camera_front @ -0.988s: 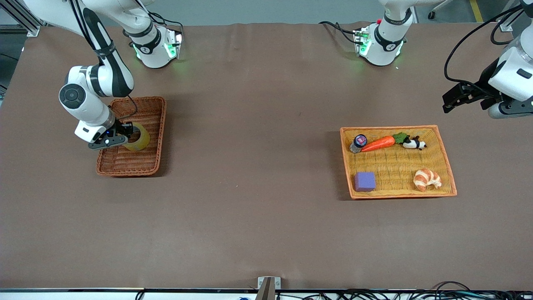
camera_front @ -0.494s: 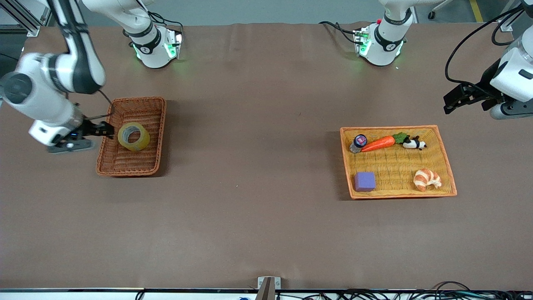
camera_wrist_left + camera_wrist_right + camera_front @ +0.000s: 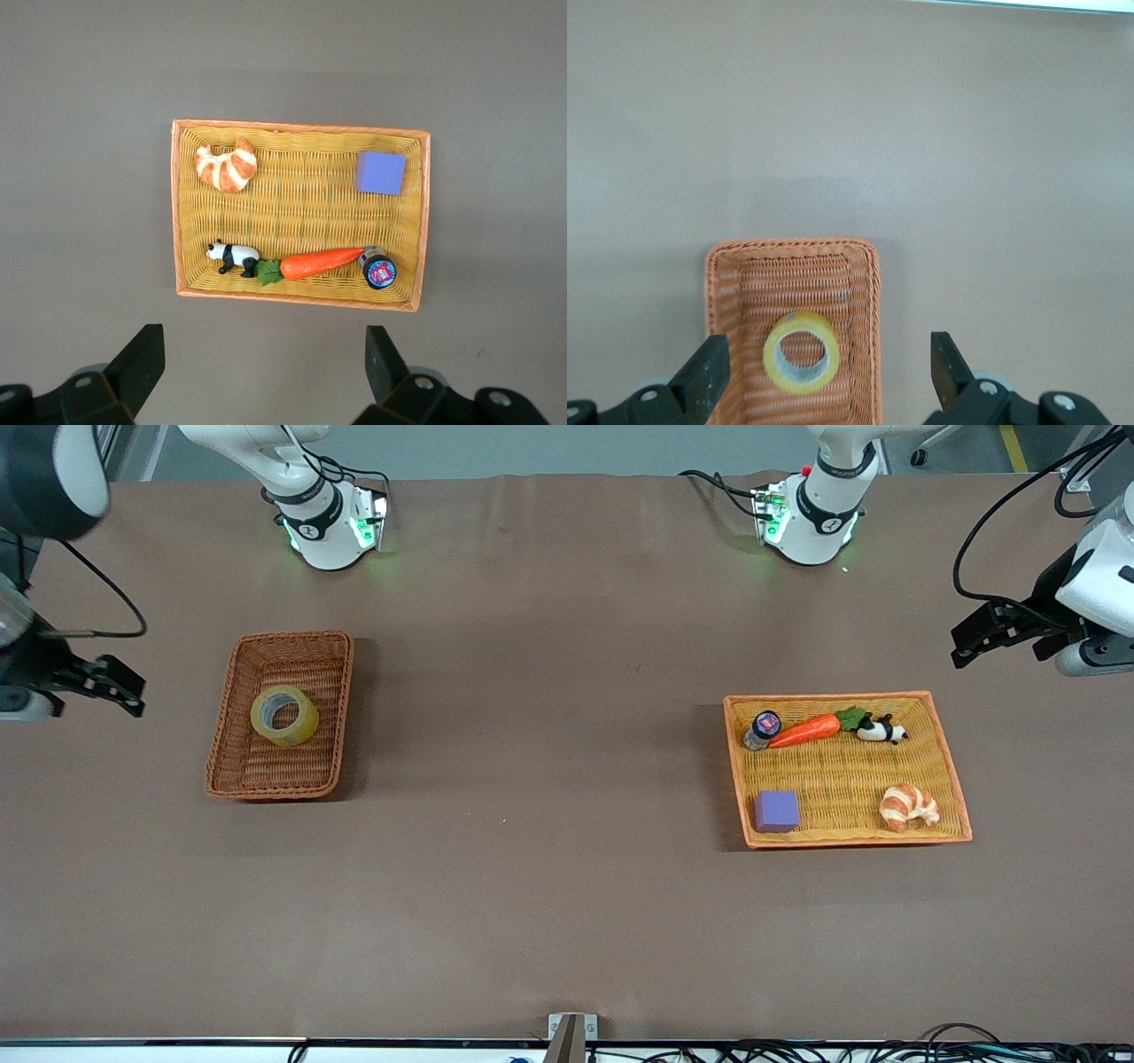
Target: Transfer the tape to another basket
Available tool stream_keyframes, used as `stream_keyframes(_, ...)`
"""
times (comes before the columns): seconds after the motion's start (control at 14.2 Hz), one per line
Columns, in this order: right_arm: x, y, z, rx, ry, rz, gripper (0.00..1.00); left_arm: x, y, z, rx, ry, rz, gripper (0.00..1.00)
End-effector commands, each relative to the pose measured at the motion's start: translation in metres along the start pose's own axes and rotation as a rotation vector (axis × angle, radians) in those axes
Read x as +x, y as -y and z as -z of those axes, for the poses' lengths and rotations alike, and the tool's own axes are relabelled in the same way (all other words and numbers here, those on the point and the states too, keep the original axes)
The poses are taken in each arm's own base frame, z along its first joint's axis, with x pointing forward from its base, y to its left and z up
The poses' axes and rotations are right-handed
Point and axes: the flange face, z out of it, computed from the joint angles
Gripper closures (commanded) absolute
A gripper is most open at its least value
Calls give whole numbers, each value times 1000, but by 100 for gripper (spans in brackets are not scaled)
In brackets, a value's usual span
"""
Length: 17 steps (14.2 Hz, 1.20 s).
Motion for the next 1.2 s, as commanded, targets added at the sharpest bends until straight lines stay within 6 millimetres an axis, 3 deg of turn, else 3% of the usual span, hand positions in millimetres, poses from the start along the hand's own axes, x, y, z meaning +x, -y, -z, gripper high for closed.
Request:
stream_keyframes(0.0, 8, -14, 51, 8, 25, -79, 0, 6, -1, 2, -7, -6, -16, 0)
stream_keyframes(0.28, -6, -39, 52, 113, 91, -187, 0, 6, 1, 2, -7, -5, -13, 0)
stream_keyframes(0.49, -4, -37, 48, 109, 98, -182, 0, 6, 1, 1, -6, -2, -12, 0)
stream_keyframes(0.64, -2, -22, 51, 110, 93, -154, 0, 6, 2, 1, -6, -2, -9, 0)
stream_keyframes(1.13, -4, -23, 53, 115, 93, -113, 0, 7, 5, 1, -18, 0, -5, 0)
